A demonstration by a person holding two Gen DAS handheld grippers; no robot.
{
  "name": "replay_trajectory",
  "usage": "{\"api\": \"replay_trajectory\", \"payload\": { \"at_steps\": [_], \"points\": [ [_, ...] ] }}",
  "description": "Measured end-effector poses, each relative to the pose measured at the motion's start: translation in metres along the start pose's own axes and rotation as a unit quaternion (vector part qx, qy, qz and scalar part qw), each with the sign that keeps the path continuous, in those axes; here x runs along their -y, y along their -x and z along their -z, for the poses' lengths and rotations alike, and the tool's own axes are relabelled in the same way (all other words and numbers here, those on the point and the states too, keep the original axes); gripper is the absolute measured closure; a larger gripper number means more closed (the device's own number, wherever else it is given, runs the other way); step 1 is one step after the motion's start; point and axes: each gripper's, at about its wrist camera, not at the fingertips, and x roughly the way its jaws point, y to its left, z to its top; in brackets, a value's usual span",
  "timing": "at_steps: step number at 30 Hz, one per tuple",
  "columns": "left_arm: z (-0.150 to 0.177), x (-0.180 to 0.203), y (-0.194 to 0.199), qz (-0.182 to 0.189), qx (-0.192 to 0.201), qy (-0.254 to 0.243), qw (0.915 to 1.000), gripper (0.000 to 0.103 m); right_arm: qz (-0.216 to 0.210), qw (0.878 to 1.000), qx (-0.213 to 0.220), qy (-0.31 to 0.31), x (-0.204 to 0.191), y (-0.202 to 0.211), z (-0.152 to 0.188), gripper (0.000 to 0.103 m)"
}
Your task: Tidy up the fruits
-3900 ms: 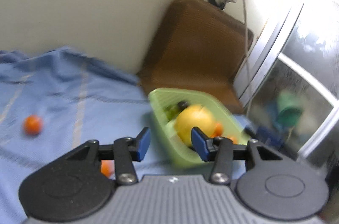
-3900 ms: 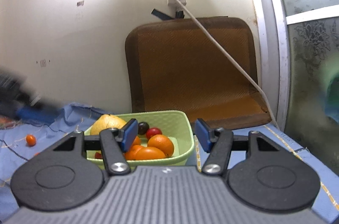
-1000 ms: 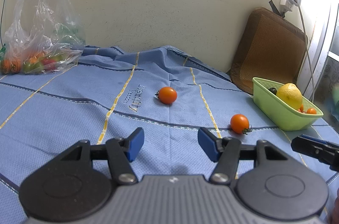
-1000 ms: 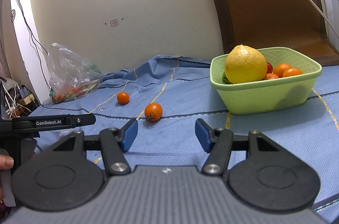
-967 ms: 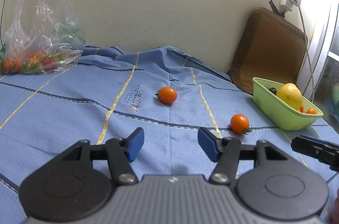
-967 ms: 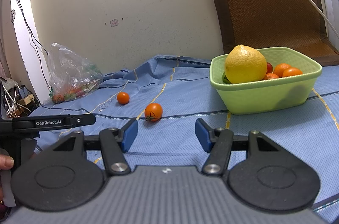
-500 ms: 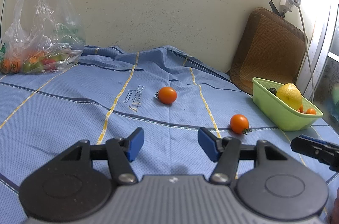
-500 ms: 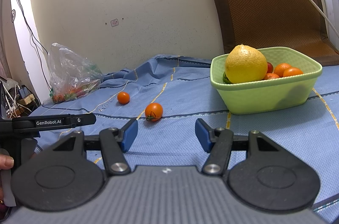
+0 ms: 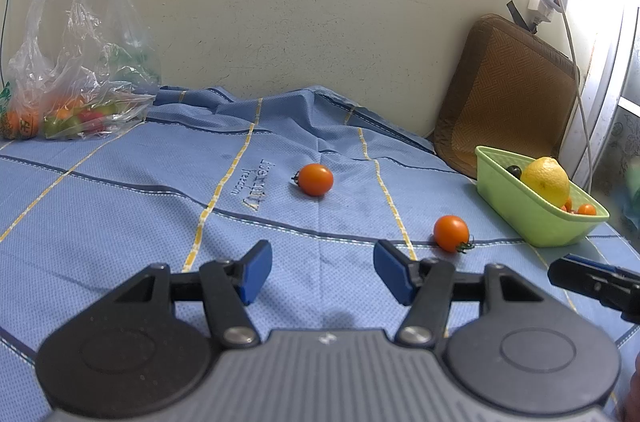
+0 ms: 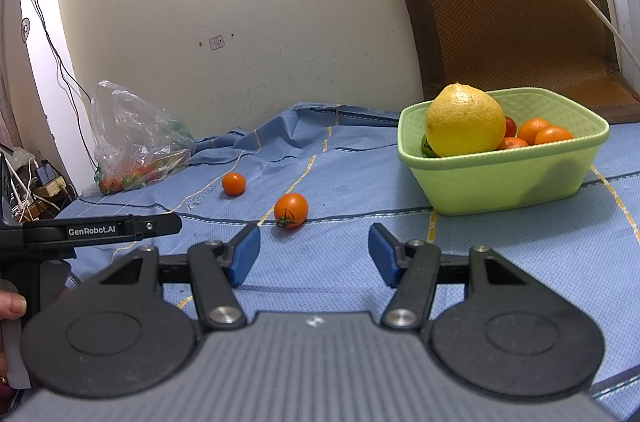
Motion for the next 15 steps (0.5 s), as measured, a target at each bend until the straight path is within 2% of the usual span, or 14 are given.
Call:
{"api": "replay_trajectory", "payload": {
  "at_steps": [15],
  "points": [
    [-0.0006, -0.0029, -0.0016, 0.004, -0.007, 0.012, 0.9999, 0.045, -0.001, 1.0, 0.0, -0.001, 0.0006, 0.0005, -0.0006, 0.041]
  ]
}}
